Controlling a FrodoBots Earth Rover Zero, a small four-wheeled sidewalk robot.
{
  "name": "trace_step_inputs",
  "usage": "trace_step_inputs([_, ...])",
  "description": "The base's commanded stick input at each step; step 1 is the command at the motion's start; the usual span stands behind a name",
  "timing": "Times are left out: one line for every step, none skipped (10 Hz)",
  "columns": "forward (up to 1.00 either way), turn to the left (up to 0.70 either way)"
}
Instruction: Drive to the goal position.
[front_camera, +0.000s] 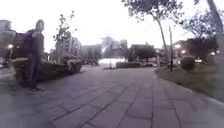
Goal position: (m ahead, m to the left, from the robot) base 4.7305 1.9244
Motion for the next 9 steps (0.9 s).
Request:
trace_step_inputs([0.7, 0.0])
trace_step_inputs([0.7, 0.0])
trace_step_inputs([0.7, 0.0])
trace_step_inputs([0.7, 0.0])
trace_step_inputs([0.7, 0.0])
trace_step_inputs([0.7, 0.0])
trace_step_inputs([0.7, 0.0])
trace_step_inputs([0.7, 0.0])
trace_step_inputs([0.7, 0.0])
